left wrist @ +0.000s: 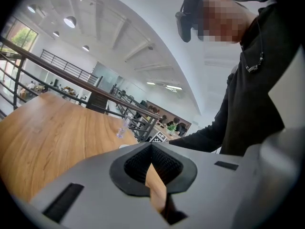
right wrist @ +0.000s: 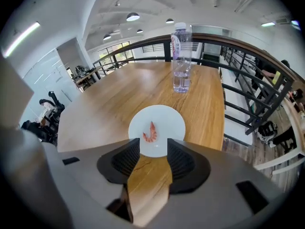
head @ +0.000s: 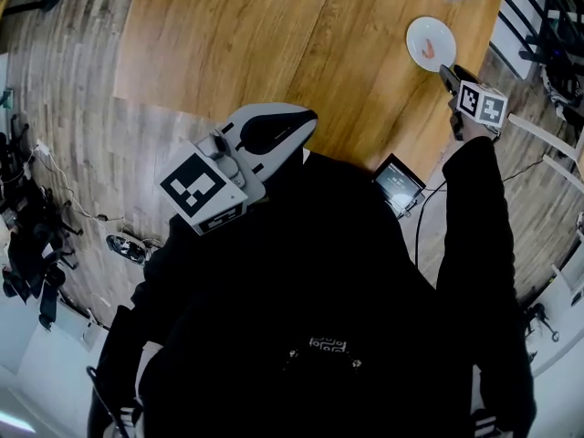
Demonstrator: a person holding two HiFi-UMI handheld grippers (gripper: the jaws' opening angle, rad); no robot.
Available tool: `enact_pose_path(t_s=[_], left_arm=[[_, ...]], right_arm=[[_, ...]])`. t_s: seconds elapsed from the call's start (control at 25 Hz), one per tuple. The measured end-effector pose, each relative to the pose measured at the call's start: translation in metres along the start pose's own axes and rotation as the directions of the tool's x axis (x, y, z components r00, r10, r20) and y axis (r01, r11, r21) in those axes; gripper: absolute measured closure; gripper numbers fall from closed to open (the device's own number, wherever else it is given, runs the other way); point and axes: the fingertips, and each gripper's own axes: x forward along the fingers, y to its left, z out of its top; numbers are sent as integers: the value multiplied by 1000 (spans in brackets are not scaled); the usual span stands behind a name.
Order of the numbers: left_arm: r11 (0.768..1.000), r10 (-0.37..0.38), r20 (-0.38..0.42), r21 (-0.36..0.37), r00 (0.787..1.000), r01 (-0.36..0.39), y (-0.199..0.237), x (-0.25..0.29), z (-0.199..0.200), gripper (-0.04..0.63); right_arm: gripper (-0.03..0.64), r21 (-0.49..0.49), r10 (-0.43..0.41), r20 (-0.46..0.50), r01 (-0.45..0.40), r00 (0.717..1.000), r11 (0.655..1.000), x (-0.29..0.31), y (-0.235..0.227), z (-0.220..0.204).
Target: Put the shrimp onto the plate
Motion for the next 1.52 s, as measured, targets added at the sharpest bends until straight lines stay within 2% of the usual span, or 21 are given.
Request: enact_pose_path(t_s=[0.12, 0.24, 0.36, 0.44, 0.6, 0.72, 0.8, 0.84, 0.92, 1.0, 1.08, 1.16, 1.2, 1.28, 1.36, 1.52], left_arm=[[997, -59, -13, 39, 998, 60, 2, 0, 2, 591], [989, -120, -48, 83, 992, 123, -3, 11, 0, 591], [974, -189, -65, 113, 980, 196, -7, 16, 5, 591], [965, -227, -44, 123, 973, 231, -9, 12, 16, 591], [940, -314, -13, 133, 949, 313, -17, 7, 34, 591], [920, -366, -13, 142, 930, 364, -17, 16, 46, 591], [914, -376, -23, 156, 926, 375, -23, 22, 48, 591], [908, -384, -28, 170, 923, 383, -28, 24, 50, 591], [888, -415, -27, 209, 910, 411, -43, 25, 60, 591], [858, -456, -13, 259, 890, 444, -58, 24, 76, 591], [832, -481, -1, 315, 877, 457, -71, 24, 89, 591], [814, -484, 23, 377, 875, 441, -81, 22, 103, 591], [808, -486, 45, 405, 873, 429, -86, 19, 112, 591], [799, -500, 101, 438, 860, 413, -97, 10, 131, 591], [804, -501, 138, 439, 854, 401, -100, 6, 141, 591], [837, -453, 164, 416, 876, 355, -87, 2, 140, 591]], right_arm=[[442, 35, -23, 8, 22, 1000, 999, -26, 6, -19], [460, 103, 11, 45, -16, 999, 995, -52, 10, -38], [554, 166, 41, 136, -64, 990, 984, -87, 26, -41], [577, 177, 58, 213, -97, 975, 979, -115, 47, -33], [597, 72, 95, 310, -123, 946, 990, -177, 101, -29], [598, -39, 98, 305, -91, 947, 995, -208, 136, -24], [598, -69, 102, 314, -85, 944, 994, -229, 156, -24], [598, -65, 105, 344, -88, 933, 994, -243, 165, -22], [598, -64, 101, 456, -80, 884, 995, -280, 185, -9], [598, -81, 51, 594, -3, 803, 997, -322, 200, 14], [600, -67, 3, 733, 67, 681, 996, -366, 212, 38], [600, -52, 26, 832, 31, 555, 998, -405, 226, 62], [600, -66, 54, 855, 5, 515, 998, -418, 233, 73], [600, -121, 111, 870, -11, 480, 993, -435, 247, 92], [600, -177, 159, 867, -6, 471, 984, -446, 259, 106], [600, -216, 216, 863, -54, 456, 975, -447, 272, 117]])
